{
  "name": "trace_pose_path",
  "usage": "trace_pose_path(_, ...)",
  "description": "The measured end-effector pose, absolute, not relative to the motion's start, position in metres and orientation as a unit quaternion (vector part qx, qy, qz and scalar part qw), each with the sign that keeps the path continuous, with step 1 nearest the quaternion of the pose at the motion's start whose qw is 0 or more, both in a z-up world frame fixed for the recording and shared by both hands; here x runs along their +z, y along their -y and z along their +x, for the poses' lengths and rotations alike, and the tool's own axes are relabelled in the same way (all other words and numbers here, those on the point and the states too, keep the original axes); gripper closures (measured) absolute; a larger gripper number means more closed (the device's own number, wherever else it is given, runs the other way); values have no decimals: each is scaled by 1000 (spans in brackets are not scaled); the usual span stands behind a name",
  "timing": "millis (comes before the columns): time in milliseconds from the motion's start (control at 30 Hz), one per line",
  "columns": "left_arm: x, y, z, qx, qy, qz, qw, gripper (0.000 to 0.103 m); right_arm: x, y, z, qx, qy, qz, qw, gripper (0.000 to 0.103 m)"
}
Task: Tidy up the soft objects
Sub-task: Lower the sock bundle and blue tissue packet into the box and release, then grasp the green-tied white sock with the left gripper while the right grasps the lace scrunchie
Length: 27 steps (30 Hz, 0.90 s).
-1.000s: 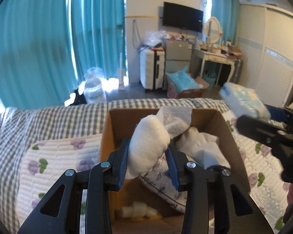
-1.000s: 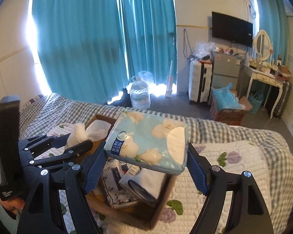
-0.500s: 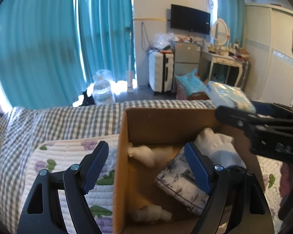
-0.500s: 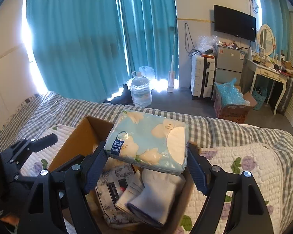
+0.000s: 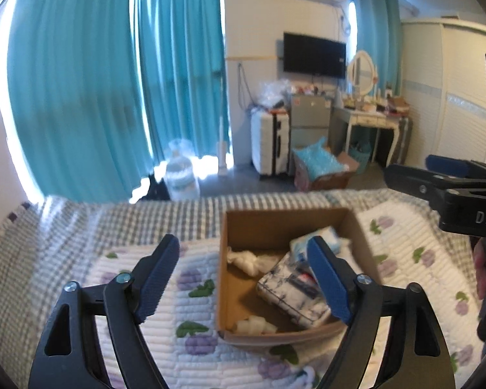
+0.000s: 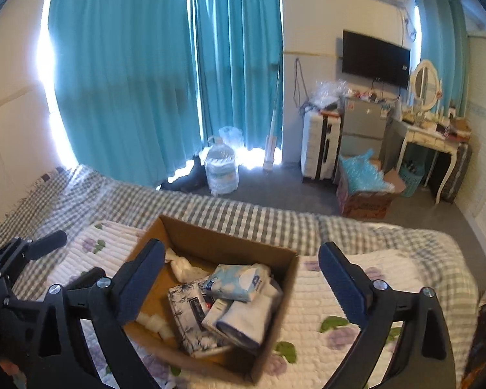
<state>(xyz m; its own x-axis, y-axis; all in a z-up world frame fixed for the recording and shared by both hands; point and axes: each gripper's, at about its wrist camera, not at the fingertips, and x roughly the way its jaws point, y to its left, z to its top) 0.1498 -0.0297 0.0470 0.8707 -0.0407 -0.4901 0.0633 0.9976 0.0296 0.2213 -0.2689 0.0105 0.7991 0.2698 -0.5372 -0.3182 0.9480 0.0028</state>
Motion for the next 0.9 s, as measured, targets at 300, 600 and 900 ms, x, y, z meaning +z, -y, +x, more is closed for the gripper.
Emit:
trace_pose_path(300,99,35,71,-19,-196,32,980,0,90,291,122,147,-234,-71,958,0)
trace_pose_path(600,59,28,42,-7,-213,9,977,0,75,299,51,148,-231,-102,956,0)
trace_pose_path(900,-25,28,76,10,-276,-33,960,0,-22,297,72,141,-288,-92,943,0)
